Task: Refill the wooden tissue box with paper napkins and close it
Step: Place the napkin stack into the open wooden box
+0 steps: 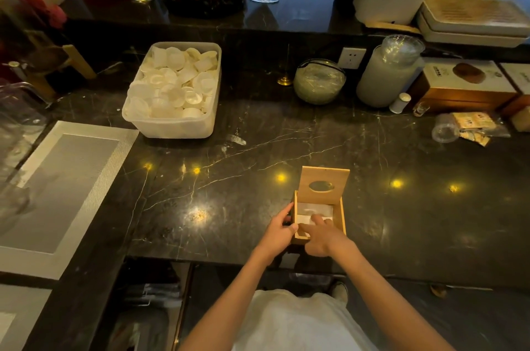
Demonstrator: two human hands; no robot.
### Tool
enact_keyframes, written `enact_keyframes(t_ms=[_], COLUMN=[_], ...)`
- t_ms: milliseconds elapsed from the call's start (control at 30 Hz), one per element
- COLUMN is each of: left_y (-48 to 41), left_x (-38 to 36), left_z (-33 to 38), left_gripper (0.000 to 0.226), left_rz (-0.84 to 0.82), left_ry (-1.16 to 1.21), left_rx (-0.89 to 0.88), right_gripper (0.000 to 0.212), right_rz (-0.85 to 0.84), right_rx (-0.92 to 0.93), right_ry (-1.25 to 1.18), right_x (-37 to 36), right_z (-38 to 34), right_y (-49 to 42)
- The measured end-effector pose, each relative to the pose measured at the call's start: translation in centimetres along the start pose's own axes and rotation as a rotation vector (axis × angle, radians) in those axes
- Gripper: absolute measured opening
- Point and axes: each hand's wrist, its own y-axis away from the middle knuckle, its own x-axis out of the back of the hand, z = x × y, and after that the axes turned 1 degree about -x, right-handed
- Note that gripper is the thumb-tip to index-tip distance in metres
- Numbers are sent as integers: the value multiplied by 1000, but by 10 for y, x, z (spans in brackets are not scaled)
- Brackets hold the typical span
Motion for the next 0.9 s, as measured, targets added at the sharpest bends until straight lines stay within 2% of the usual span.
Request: enact_keyframes(t_ms=[300,500,567,700,733,833,900], left_y=[0,-3,-2,17,26,49,68], left_x=[-1,1,1,-2,-1,13,26], left_z=[-3,-3,-1,-7,-16,-63,-102], left_gripper=[65,63,61,51,50,48,53], left_rz=[-12,-37,-33,37,85,295,359], left_ry=[1,11,5,-8,-101,-691,-964], left_rx=[-9,8,-19,-103,-148,-303,-264], right_gripper=[47,42,44,54,55,47,45], right_rz=[165,293,404,749,823,976,941], right_rx=[0,-57,-17,200,255,403,451], right_ry=[-29,7,-23,-232,-280,-288,-261], right_x=[-25,-32,-38,-61,-68,-92,-113], right_z=[1,-5,-4,5,5,6,7], right_y=[5,8,10,22,27,42,47])
